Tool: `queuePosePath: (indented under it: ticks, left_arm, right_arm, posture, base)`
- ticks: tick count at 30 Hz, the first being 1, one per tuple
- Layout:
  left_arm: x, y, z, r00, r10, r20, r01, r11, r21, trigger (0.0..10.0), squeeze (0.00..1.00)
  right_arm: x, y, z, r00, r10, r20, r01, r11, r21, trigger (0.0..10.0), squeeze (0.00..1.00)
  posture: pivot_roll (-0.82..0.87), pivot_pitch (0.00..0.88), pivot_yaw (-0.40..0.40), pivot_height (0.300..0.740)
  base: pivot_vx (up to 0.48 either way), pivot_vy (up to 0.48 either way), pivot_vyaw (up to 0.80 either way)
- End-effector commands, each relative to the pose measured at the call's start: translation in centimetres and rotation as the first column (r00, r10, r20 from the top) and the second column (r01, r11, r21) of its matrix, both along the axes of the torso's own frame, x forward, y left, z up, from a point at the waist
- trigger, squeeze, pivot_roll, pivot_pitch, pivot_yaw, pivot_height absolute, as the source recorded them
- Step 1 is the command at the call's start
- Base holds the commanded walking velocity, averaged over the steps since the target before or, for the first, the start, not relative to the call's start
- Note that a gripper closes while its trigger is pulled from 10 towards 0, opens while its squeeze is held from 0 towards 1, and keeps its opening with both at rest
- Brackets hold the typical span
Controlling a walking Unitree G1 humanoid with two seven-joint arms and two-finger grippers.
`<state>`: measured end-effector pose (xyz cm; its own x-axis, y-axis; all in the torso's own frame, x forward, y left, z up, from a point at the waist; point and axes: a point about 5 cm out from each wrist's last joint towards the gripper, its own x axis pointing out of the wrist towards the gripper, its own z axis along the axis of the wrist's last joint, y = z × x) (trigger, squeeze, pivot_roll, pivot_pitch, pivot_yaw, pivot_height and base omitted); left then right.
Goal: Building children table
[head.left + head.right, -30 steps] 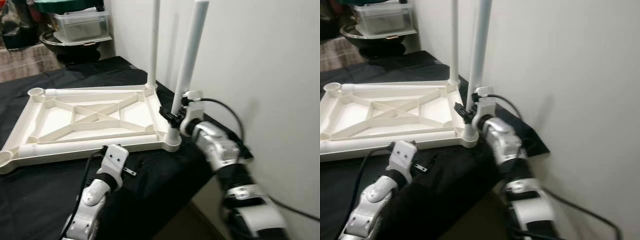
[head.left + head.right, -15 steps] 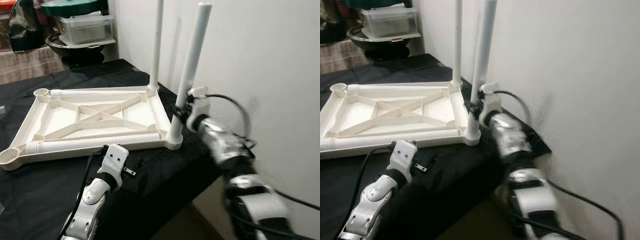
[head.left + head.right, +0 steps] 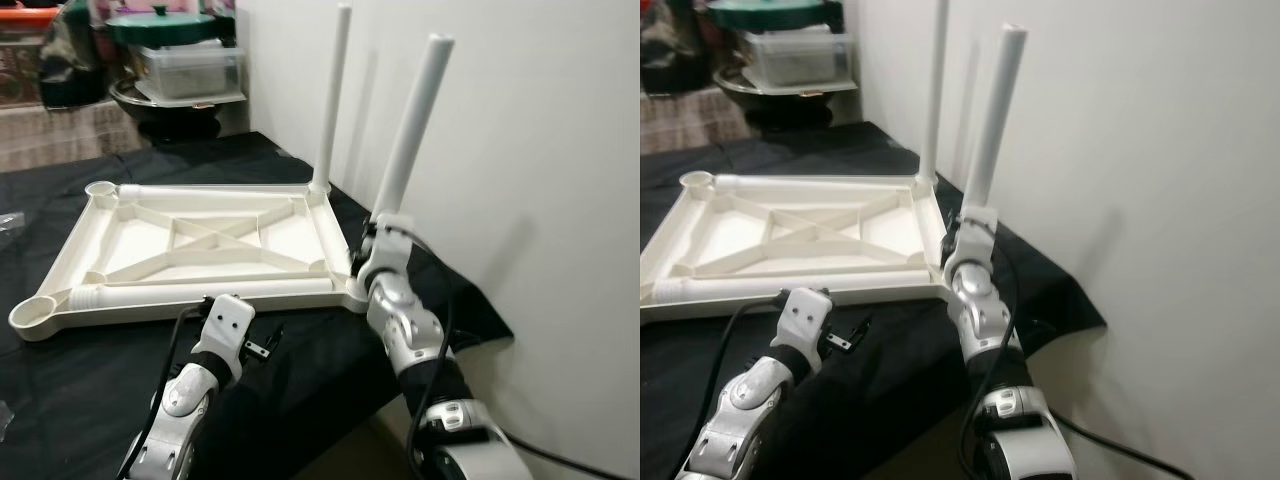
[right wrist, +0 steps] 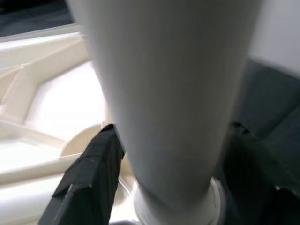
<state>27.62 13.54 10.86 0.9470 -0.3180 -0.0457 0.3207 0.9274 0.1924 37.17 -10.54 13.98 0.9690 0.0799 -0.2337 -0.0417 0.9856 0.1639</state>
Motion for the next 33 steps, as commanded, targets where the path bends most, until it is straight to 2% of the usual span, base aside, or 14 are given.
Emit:
queuePosePath:
  ticks: [1,3,10,11,13,14,19,21,22,23,24,26,32,33]
  left_arm:
    - [0.1,-0.2,0.0,1.000,-0.005,0.004,0.005,1.000,0.003,10.0,0.00]
    - [0.1,-0.2,0.0,1.000,-0.007,0.005,0.007,1.000,0.003,10.0,0.00]
    - [-0.1,-0.1,-0.1,1.000,0.001,0.005,-0.001,1.000,0.001,10.0,0.00]
    - [-0.2,-0.1,-0.1,1.000,0.001,0.004,-0.001,1.000,0.001,10.0,0.00]
    - [-0.2,-0.1,-0.1,1.000,0.000,0.004,0.000,1.000,0.001,10.0,0.00]
    - [-0.2,-0.1,-0.1,1.000,0.000,0.004,0.000,1.000,0.002,10.0,0.00]
    - [-0.2,-0.1,0.0,1.000,-0.001,0.006,0.001,1.000,0.004,10.0,0.00]
    - [-0.2,0.2,0.0,1.000,-0.001,0.007,0.001,1.000,0.008,10.0,0.00]
    - [-0.2,0.2,0.0,1.000,-0.001,0.007,0.001,1.000,0.008,10.0,0.00]
    - [-0.1,0.2,0.1,1.000,-0.001,0.007,0.001,1.000,0.009,10.0,0.00]
    - [-0.1,0.2,0.1,1.000,-0.001,0.007,0.001,1.000,0.009,10.0,0.00]
    - [-0.1,0.0,0.1,1.000,-0.006,0.007,0.005,1.000,0.010,10.0,0.00]
    - [0.1,-0.4,0.2,1.000,-0.017,0.010,0.017,1.000,0.010,10.0,0.00]
    - [0.1,-0.4,0.2,1.000,-0.019,0.011,0.019,1.000,0.010,10.0,0.00]
  right_arm:
    - [1.2,0.0,3.9,0.952,0.271,0.144,-0.282,0.957,0.064,10.0,0.00]
    - [1.1,-0.6,5.4,0.876,0.432,0.216,-0.450,0.892,0.038,10.0,0.00]
    - [1.1,-3.2,7.2,0.769,0.593,0.239,-0.572,0.805,-0.159,10.0,0.00]
    - [1.0,-3.3,7.4,0.741,0.630,0.231,-0.606,0.776,-0.173,4.9,0.00]
    - [1.0,-3.4,7.3,0.727,0.648,0.226,-0.623,0.761,-0.178,4.9,0.00]
    - [1.0,-3.3,7.3,0.719,0.655,0.231,-0.633,0.755,-0.170,0.0,0.00]
    - [1.2,-3.2,7.0,0.744,0.624,0.238,-0.610,0.780,-0.140,0.0,0.00]
    - [1.8,-2.9,6.0,0.837,0.505,0.212,-0.491,0.863,-0.118,0.0,0.00]
    - [1.8,-2.9,6.0,0.837,0.505,0.212,-0.491,0.863,-0.118,0.0,0.00]
    - [2.2,-2.9,5.3,0.911,0.374,0.175,-0.355,0.926,-0.129,0.0,0.00]
    - [2.2,-2.9,5.3,0.911,0.374,0.175,-0.355,0.926,-0.129,0.0,0.00]
    - [1.8,-3.0,2.7,0.997,-0.026,0.071,0.031,0.997,-0.076,0.0,0.00]
    - [-0.6,-0.5,-0.2,0.976,-0.214,-0.051,0.210,0.975,-0.069,0.0,0.00]
    - [-1.1,0.8,-0.5,0.980,-0.184,-0.068,0.181,0.982,-0.052,3.0,0.00]
  posture:
    - [0.08,0.000,-0.080,0.740]
    - [0.08,0.000,-0.080,0.740]
    - [0.09,0.000,-0.090,0.740]
    - [0.09,0.000,-0.089,0.740]
    - [0.09,0.000,-0.089,0.740]
    - [0.10,0.000,-0.089,0.740]
    - [0.10,0.000,-0.089,0.740]
    - [0.10,0.000,-0.084,0.740]
    - [0.10,0.000,-0.084,0.740]
    - [0.10,0.000,-0.084,0.740]
    - [0.10,0.000,-0.084,0.740]
    - [0.10,0.000,-0.077,0.740]
    - [0.10,0.000,-0.077,0.740]
    - [0.10,0.000,-0.076,0.740]
  base:
    - [0.000,0.000,0.00]
    - [0.000,0.000,0.00]
    - [0.000,0.000,0.00]
    - [0.000,0.000,0.00]
    - [0.000,0.000,0.00]
    - [0.000,0.000,0.00]
    - [0.000,0.000,0.00]
    - [0.000,0.000,0.00]
    - [0.000,0.000,0.00]
    - [0.000,0.000,0.00]
    - [0.000,0.000,0.00]
    - [0.000,0.000,0.00]
    - [0.000,0.000,0.00]
    - [0.000,0.000,0.00]
